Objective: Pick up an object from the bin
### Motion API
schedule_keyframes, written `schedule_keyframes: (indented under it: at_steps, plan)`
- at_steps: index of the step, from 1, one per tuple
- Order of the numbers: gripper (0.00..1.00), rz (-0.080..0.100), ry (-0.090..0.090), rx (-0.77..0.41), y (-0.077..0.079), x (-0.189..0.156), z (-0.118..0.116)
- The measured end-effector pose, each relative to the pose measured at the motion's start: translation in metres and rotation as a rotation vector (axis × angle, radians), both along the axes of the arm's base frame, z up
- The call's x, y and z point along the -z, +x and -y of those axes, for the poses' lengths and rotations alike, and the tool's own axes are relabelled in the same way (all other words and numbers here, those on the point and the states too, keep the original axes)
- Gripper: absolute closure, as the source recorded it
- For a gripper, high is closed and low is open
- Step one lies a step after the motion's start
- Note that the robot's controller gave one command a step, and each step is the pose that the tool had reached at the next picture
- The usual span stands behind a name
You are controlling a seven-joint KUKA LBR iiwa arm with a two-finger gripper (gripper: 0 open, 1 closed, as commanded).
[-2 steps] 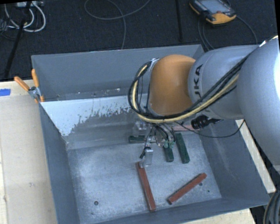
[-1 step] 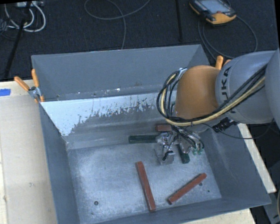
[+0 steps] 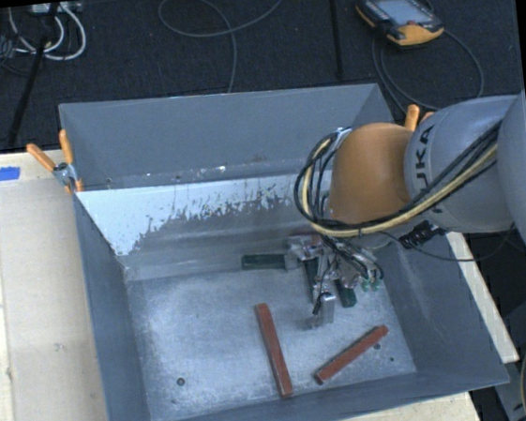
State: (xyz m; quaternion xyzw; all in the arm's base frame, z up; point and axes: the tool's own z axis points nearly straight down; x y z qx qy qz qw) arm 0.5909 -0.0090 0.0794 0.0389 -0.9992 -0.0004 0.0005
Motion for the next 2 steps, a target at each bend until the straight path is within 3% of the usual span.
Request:
schedule_keyframes:
  at_steps: [1,2]
  plan:
    - [0.00,0.000,0.000,0.000,0.000,0.000,0.000]
    - [0.00,0.001,0.002,0.031,-0.003,-0.009,0.047]
